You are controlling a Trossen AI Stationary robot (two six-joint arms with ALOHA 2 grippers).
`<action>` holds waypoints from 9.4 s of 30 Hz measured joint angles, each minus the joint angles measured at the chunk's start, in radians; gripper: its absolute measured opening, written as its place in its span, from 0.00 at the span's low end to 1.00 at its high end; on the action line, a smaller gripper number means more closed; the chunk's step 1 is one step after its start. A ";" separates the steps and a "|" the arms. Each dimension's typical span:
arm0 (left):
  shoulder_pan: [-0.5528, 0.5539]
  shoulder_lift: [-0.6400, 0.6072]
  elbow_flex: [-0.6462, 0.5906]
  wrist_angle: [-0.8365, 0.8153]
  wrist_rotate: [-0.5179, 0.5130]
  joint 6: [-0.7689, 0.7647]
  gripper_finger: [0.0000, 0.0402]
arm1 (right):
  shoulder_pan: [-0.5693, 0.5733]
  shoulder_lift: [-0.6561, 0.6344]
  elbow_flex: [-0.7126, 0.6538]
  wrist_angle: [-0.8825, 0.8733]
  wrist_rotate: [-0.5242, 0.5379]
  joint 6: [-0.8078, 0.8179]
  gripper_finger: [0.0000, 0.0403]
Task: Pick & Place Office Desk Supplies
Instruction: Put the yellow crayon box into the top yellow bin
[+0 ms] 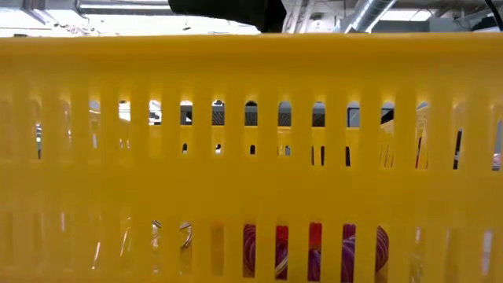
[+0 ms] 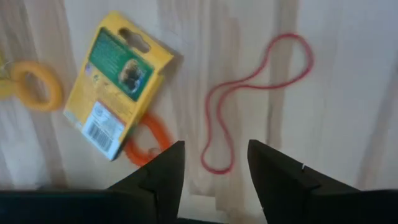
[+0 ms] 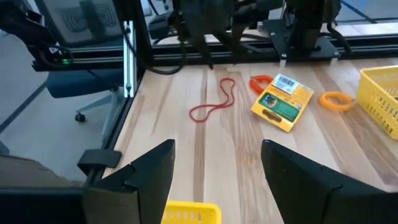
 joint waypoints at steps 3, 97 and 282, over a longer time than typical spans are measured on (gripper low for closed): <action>-0.006 -0.020 0.000 0.057 -0.048 0.000 0.41 | 0.000 0.000 0.000 0.017 0.000 0.002 0.58; -0.092 0.368 0.003 0.050 -0.439 -0.050 0.42 | 0.068 0.000 0.000 0.081 -0.004 0.028 0.58; 0.137 -0.294 -0.081 0.933 -0.548 0.786 0.02 | 0.009 0.005 0.000 0.267 0.117 -0.260 0.08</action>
